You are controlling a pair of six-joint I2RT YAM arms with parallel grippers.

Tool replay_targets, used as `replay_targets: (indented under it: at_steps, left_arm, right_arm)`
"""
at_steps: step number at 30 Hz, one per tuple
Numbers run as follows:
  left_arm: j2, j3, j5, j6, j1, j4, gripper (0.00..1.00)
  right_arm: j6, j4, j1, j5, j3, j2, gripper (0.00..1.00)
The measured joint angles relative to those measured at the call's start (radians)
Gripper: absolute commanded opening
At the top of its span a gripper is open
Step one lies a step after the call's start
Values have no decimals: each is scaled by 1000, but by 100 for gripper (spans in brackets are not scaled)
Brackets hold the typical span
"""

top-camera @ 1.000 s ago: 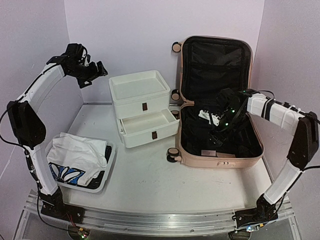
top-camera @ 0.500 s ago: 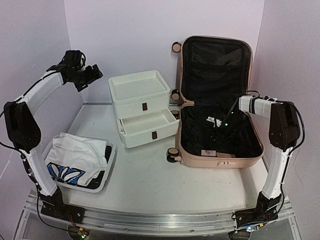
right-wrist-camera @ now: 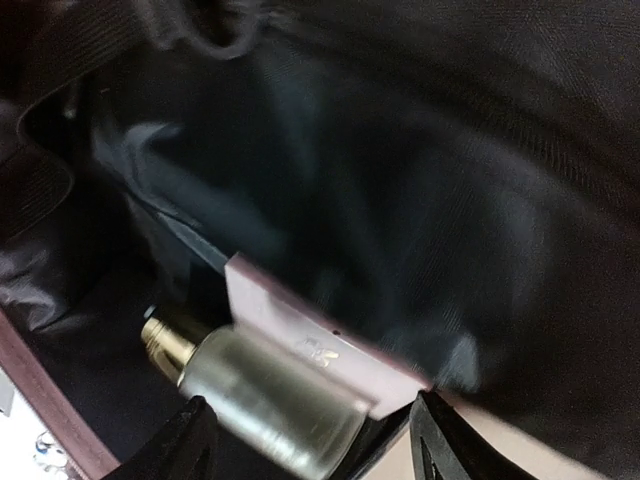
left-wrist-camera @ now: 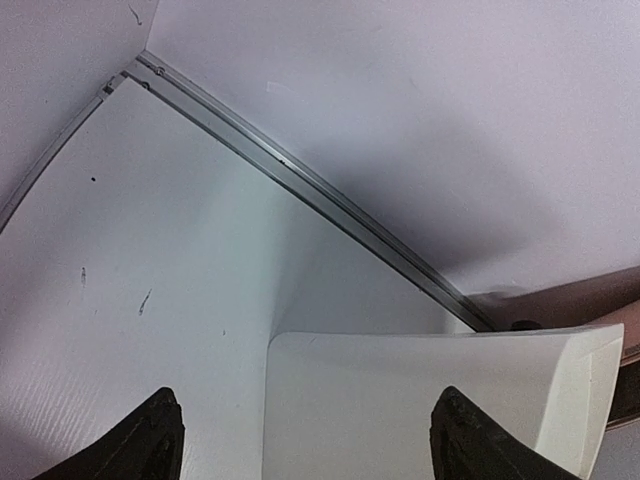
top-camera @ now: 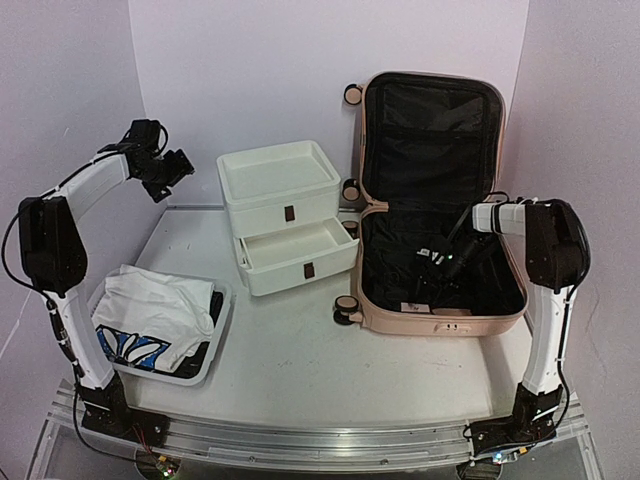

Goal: Open, take out, and arrange the luggage

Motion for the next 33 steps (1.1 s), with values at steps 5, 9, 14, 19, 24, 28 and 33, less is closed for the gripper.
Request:
replay_targets:
  at_steps: [5,9,14,19,24,28,33]
  left_arm:
    - [48,11,21,-8,1,-4,85]
    - [71,21,26,-8,1,-14,85]
    - [78,39,28,-8,1,-23,85]
    - [78,41,29,-8,1,-28,85]
    - [78,41,39,-17,1,-31,84]
    - [78,41,47,-25,1,-31,84]
    - [78,41,56,-26,1,-31,84]
  right_arm:
    - [7,6,0,5,0,18,73]
    - [7,5,3,13,0,19,73]
    - [0,2,5,10,0,22,74]
    - [3,-2,21,92,0,7,75]
    - [18,-12,44,237,13,-36,75]
    - [51,-24,91,369,46,-65,79]
    - [177,-148,183,596,157,-51,80]
